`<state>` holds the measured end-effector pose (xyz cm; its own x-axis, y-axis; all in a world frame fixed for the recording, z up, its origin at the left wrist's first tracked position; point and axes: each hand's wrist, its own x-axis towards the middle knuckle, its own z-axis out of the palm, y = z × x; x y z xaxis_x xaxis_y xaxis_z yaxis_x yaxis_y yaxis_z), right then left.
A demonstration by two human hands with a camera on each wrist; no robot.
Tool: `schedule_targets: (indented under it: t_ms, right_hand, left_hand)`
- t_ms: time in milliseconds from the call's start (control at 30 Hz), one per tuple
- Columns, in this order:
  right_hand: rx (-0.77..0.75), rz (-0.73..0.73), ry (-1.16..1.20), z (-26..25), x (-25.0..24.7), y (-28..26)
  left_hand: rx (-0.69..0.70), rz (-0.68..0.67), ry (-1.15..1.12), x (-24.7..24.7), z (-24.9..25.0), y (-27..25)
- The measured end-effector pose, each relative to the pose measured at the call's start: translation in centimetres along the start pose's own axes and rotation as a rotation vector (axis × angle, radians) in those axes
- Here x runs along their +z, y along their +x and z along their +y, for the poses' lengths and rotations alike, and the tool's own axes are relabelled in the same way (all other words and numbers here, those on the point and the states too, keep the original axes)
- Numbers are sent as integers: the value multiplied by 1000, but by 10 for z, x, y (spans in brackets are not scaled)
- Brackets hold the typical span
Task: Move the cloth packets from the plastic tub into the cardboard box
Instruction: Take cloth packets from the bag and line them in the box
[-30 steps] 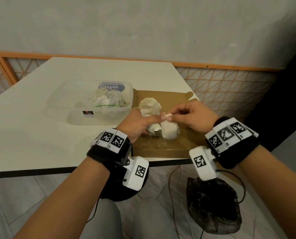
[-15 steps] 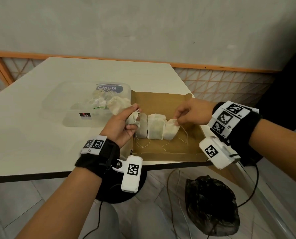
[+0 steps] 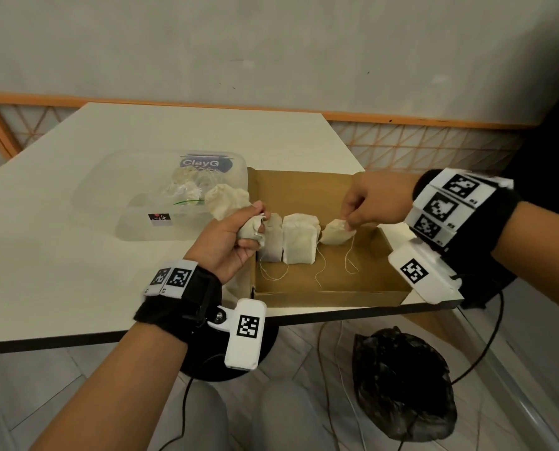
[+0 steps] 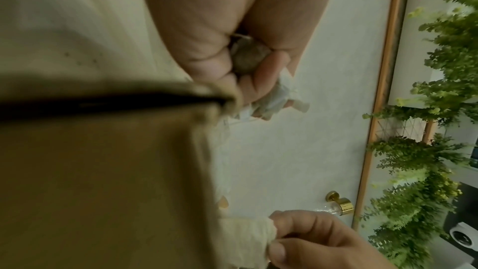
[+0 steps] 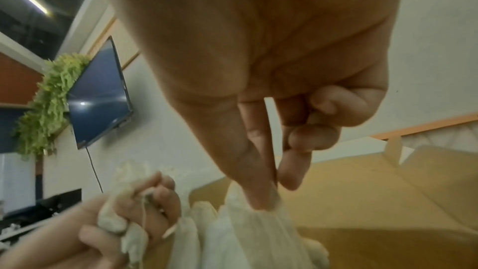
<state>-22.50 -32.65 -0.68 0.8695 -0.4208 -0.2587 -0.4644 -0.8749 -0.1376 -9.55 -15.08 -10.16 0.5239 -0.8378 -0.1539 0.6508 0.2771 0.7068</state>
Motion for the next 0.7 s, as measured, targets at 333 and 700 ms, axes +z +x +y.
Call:
schedule_targets:
  t_ms: [333, 700]
  right_hand:
    - [104, -35, -10, 5, 19, 21]
    - [65, 80, -42, 3, 19, 28]
  left_hand:
    - [12, 6, 35, -1, -1, 0]
    - [8, 23, 47, -2, -1, 2]
